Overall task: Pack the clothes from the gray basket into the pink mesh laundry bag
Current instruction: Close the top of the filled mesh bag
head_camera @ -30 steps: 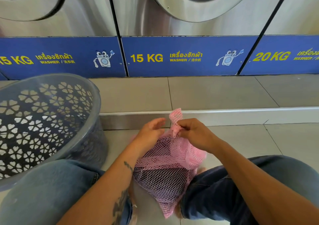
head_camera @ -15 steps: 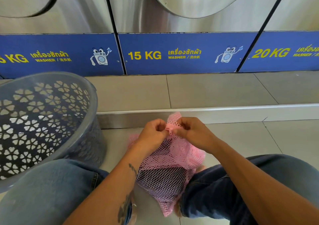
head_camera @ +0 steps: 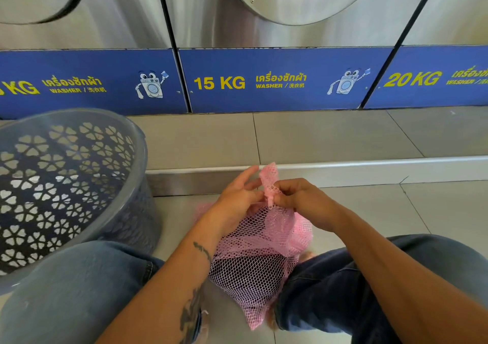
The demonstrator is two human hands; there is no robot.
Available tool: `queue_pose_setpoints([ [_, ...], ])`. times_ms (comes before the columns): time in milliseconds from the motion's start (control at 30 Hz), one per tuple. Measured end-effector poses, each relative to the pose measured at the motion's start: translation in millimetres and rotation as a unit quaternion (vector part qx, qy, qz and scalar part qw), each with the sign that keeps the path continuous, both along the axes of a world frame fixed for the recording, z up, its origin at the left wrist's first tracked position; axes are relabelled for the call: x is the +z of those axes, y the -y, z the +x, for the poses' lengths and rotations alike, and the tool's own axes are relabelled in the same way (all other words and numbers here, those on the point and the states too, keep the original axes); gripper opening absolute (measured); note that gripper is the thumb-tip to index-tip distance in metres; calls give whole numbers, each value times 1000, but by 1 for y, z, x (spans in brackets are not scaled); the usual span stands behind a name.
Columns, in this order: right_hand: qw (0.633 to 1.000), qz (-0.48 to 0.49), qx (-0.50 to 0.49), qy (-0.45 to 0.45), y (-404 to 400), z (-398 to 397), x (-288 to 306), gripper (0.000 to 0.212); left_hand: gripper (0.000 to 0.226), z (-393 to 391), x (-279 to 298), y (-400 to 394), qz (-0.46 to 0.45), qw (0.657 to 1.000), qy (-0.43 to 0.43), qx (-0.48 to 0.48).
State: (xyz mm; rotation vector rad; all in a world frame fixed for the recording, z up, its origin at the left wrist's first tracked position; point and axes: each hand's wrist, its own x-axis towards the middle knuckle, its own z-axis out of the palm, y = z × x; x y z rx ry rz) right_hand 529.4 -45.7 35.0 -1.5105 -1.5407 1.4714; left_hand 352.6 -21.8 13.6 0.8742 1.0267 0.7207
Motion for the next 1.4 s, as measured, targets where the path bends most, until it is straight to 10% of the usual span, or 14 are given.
queue_pose_setpoints([
  [167,999,-2,-3,-36,0,10,16,21,39,-1,19,-2,32,998,-4,-54],
  [333,993,99,-44,57,-7,9,46,20,6,-2,42,-1,248,946,-211,8],
  [533,964,234,-17,125,-38,-29,113,21,23,-20,118,6,373,887,-209,175],
  [733,952,290,28,98,-46,-52,154,17,18,-41,143,13,283,933,-70,212],
  [967,959,203,53,190,-26,-49,82,11,30,-43,89,27,184,954,-221,85],
  [1400,914,347,-50,203,11,-56,30,18,30,-36,76,31,120,974,-145,124],
])
